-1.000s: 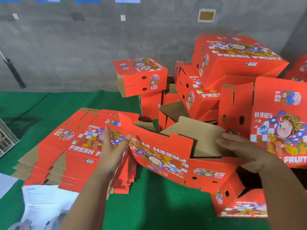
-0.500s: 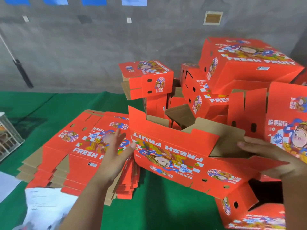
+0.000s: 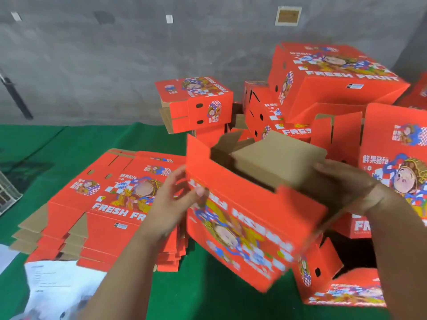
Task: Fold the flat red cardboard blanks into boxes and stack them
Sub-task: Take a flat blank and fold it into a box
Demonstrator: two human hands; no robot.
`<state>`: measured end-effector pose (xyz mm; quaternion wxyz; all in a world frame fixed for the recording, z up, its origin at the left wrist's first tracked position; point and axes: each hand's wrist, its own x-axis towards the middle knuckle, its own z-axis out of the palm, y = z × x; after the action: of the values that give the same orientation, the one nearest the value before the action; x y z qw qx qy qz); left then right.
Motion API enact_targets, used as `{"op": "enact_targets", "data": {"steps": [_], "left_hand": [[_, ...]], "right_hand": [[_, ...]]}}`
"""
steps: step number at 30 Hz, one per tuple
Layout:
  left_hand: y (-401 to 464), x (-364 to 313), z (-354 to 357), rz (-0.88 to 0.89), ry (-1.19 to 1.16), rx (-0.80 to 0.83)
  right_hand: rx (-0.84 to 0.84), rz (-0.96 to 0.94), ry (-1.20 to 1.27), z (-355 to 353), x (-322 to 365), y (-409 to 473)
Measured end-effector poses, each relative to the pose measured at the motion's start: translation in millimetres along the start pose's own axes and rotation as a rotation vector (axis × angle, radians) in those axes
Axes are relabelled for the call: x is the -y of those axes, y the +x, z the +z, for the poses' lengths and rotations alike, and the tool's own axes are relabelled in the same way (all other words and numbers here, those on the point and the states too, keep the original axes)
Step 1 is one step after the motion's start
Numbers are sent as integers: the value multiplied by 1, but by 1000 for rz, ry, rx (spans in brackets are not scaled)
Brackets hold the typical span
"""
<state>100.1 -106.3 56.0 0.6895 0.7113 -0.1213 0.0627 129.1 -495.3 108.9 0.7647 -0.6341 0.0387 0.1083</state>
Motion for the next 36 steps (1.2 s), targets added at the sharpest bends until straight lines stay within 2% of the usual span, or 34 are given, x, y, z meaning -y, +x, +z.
{"op": "enact_targets", "data": {"steps": [3,5,9,12,16,18,20,25,26,28,29,32,34,36], "left_hand": [[-12,7,27,1,11,130],[-23,17,30,23,89,94],[-43,23,11,214,417,-10],[-60,26,-11,227,461,-106],[-74,33,-31,161,611,-54],[-76,36,-34,36,734,-38],[-77,37,-36,-107,749,-14],[-80,20,-16,-157,662,41],[-80,15,-10,-184,667,57],[-80,6,0,-228,639,62],[-80,4,3,-243,588,20],[-77,9,12,-289,508,-239],[-71,18,17,-140,546,-384],[-65,26,16,-52,624,-371]], "right_hand": [[-34,-57,38,16,0,6],[-66,-88,11,31,-3,9],[-150,-333,-243,59,-18,18],[-207,-443,-390,80,-26,31],[-120,-427,-516,100,-38,40],[-101,-423,-604,107,-49,42],[-111,-394,-663,108,-52,39],[103,-56,-807,77,-48,6],[128,-40,-770,70,-52,2],[67,-49,-558,60,-63,-9],[-2,-78,-453,59,-69,-17],[-357,-147,-176,62,-91,-30],[-485,-213,-84,56,-110,-35],[-500,-277,-129,57,-127,-40]]}}
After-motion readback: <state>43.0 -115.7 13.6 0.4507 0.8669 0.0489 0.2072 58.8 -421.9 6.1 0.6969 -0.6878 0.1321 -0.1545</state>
